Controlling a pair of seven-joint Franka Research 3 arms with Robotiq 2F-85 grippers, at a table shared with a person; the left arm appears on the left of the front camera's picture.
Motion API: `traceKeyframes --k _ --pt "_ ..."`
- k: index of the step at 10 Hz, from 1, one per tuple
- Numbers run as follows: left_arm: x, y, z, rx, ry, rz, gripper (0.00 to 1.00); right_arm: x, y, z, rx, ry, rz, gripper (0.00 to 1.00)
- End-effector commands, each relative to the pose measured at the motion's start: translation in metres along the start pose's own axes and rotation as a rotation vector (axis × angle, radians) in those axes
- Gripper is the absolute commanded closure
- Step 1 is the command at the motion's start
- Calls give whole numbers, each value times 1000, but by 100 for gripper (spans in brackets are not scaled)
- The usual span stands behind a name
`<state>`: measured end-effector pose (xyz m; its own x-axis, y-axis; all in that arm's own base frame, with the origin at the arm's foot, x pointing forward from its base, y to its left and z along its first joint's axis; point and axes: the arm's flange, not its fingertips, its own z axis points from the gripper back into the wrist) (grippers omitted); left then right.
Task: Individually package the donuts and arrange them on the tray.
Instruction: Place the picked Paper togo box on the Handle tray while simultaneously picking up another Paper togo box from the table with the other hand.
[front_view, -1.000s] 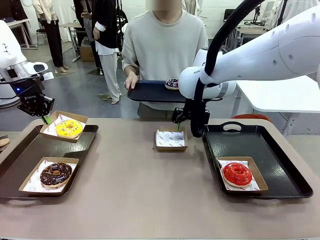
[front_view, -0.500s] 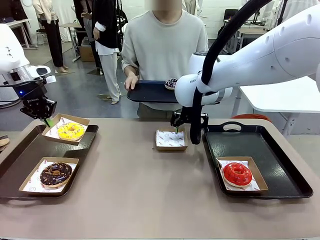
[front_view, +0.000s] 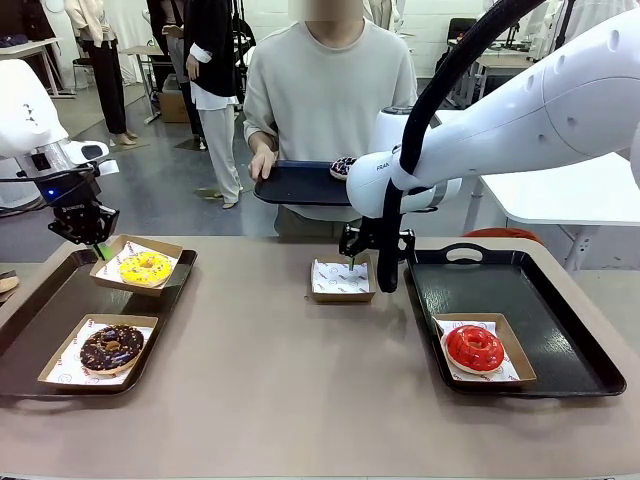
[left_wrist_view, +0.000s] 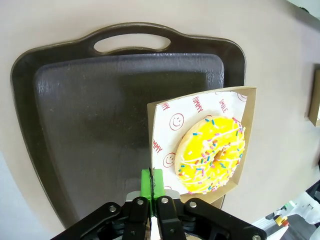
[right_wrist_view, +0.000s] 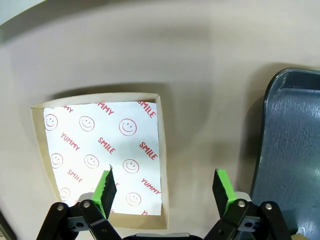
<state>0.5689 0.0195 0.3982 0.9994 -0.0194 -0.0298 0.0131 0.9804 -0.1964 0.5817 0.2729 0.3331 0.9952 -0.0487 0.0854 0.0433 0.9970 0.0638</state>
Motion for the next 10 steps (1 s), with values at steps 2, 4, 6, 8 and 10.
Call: traceKeyframes --k 2,4,6,8,10 --pt "10 -7 -7 41 14 -23 99 -1 -1 -2 -39 -20 -34 0" --pt "14 -10 -13 69 27 -18 99 1 -2 -2 -37 -21 -40 0" --pt "17 -11 -17 78 37 -8 99 3 -3 -4 -28 -15 -40 0" --pt "18 -11 -23 93 42 -1 99 5 -5 -8 -17 -1 -40 0" --pt "18 -15 -28 151 27 9 99 6 -5 -11 -17 15 -44 0"
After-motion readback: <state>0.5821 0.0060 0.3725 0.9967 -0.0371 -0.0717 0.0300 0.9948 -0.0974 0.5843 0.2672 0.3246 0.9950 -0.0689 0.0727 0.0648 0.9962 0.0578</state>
